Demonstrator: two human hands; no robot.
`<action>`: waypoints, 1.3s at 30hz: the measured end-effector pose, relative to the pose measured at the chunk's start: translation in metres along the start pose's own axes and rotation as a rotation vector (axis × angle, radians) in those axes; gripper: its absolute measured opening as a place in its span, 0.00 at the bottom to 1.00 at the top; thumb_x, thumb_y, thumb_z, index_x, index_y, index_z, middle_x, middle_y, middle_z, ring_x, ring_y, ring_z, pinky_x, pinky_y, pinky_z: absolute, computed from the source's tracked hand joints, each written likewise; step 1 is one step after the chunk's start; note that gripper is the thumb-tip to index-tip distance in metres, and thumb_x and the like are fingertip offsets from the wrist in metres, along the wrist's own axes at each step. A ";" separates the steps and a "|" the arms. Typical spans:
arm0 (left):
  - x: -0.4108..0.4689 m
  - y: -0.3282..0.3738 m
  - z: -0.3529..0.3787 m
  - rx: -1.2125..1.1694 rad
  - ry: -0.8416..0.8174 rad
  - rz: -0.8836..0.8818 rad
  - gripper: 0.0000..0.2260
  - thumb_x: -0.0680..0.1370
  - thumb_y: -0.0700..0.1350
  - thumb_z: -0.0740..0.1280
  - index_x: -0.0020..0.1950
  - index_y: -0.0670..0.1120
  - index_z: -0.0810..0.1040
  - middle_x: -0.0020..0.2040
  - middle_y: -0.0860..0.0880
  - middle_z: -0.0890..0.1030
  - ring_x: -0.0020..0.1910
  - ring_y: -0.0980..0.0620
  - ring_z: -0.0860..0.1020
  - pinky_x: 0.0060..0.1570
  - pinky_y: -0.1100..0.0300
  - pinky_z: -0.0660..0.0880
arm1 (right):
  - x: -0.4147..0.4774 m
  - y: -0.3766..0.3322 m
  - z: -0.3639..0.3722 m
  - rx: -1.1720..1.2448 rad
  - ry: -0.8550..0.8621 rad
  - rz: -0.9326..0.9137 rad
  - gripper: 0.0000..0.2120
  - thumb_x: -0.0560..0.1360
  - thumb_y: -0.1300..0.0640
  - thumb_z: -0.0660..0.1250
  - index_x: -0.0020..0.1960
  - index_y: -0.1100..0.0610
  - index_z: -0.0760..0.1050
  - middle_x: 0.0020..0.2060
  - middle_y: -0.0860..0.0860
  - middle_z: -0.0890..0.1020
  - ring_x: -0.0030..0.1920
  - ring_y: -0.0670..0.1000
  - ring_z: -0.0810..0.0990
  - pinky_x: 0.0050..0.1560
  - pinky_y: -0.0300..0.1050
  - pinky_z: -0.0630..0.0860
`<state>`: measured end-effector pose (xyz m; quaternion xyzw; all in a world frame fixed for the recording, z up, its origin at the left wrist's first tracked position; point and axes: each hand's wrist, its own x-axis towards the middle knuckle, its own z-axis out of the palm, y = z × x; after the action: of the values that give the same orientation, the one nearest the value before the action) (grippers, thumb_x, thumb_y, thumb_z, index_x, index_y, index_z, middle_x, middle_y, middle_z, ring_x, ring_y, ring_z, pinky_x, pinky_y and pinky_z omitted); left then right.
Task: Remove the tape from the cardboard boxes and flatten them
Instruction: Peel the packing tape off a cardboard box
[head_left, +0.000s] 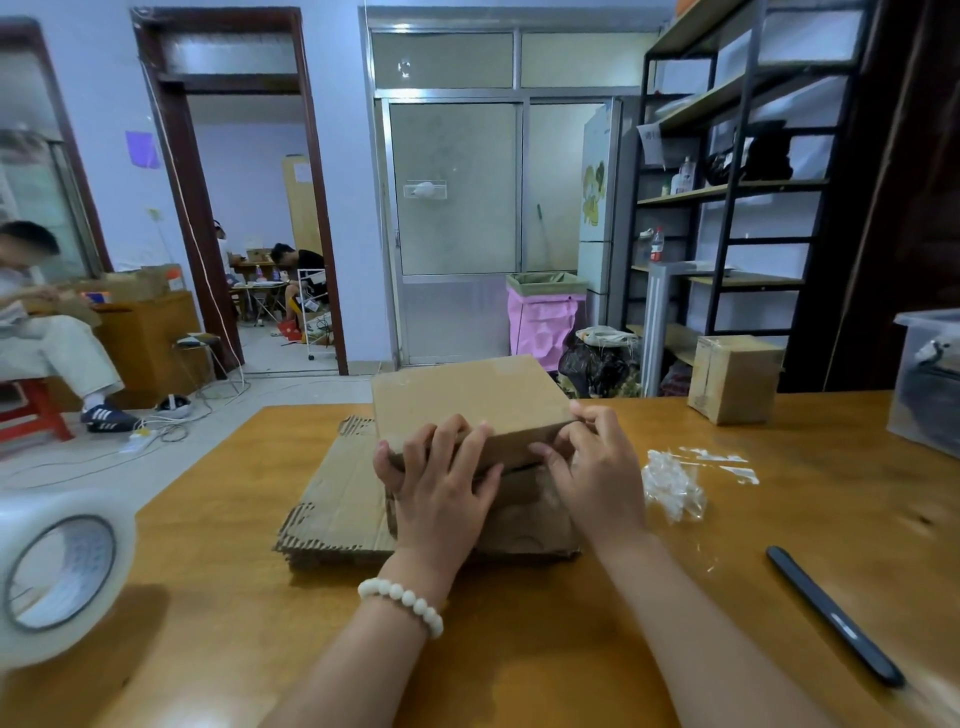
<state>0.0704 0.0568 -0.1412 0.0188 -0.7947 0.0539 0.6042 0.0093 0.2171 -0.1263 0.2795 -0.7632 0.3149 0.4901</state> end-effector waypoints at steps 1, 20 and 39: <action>0.000 0.000 0.000 -0.001 0.001 0.002 0.17 0.73 0.55 0.61 0.59 0.52 0.71 0.57 0.50 0.70 0.57 0.44 0.67 0.61 0.46 0.56 | 0.000 0.000 0.001 -0.005 0.015 -0.012 0.14 0.72 0.51 0.70 0.38 0.62 0.76 0.47 0.60 0.78 0.47 0.60 0.81 0.41 0.55 0.80; -0.002 -0.003 0.000 -0.058 -0.020 -0.032 0.16 0.74 0.56 0.61 0.59 0.53 0.70 0.58 0.51 0.70 0.59 0.45 0.67 0.61 0.46 0.56 | -0.009 -0.005 -0.006 0.446 -0.086 0.403 0.09 0.79 0.63 0.62 0.39 0.57 0.71 0.57 0.46 0.72 0.57 0.26 0.66 0.52 0.20 0.63; 0.001 -0.003 -0.002 -0.046 -0.045 -0.043 0.22 0.69 0.50 0.76 0.58 0.53 0.70 0.58 0.50 0.71 0.58 0.44 0.66 0.60 0.47 0.55 | -0.001 -0.005 -0.005 0.228 -0.052 0.310 0.09 0.79 0.60 0.62 0.42 0.64 0.73 0.44 0.51 0.72 0.42 0.47 0.71 0.37 0.29 0.65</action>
<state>0.0723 0.0537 -0.1392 0.0232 -0.8085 0.0223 0.5877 0.0160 0.2177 -0.1248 0.2201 -0.7690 0.4637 0.3810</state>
